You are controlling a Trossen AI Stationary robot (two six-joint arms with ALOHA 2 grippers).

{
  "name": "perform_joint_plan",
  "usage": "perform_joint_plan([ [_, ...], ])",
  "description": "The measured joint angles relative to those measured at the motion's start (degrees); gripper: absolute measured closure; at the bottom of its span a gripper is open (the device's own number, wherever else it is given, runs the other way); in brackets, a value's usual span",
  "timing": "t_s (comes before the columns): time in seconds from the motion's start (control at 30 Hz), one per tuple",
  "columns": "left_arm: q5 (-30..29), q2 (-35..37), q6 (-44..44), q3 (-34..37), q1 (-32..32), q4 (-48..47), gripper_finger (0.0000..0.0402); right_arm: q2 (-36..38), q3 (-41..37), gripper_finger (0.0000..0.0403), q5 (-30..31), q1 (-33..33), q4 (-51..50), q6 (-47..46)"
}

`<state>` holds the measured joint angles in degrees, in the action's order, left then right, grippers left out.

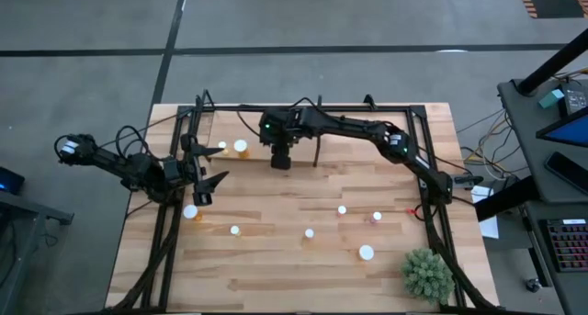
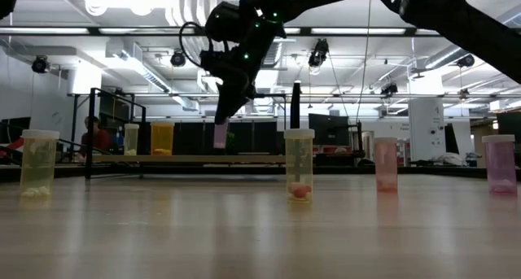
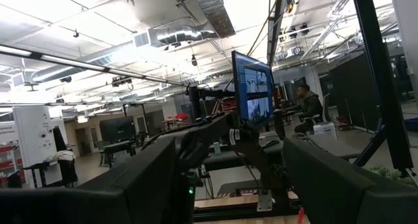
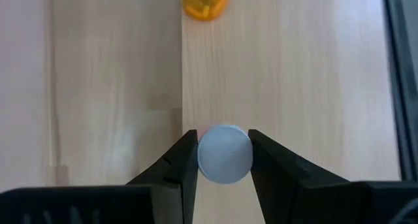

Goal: Pick and place medicine bottles onto shelf by color
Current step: Put the top left purple pill bottle on the shelf, then put the right yellow pill bottle on the shelf

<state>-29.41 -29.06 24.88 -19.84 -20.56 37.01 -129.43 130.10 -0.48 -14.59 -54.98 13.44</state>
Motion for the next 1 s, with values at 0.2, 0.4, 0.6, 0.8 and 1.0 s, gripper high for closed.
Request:
perform_joint_plan([
  [0.2,0.00,0.00,0.00,0.00,0.02,0.00,0.0134,-0.80,-0.09,0.0294,0.01,0.00,-0.22,-0.42],
  [0.4,0.00,0.00,0.00,0.00,0.00,0.01,0.0134,-0.82,-0.09,0.0263,0.01,-0.07,-0.04,-0.82],
  [0.6,0.00,0.00,0.00,0.00,0.00,0.02,0.0134,-0.82,-0.09,0.0223,0.05,-0.07,0.00,-0.45],
  [0.8,0.00,0.00,0.00,0.00,0.01,0.02,0.0134,0.13,0.26,0.0208,0.45,-0.05,-0.79,-1.46],
  [1.0,0.00,0.00,0.00,0.00,0.00,0.03,0.0134,5.13,1.13,0.0213,0.53,2.24,-4.56,-2.33],
])
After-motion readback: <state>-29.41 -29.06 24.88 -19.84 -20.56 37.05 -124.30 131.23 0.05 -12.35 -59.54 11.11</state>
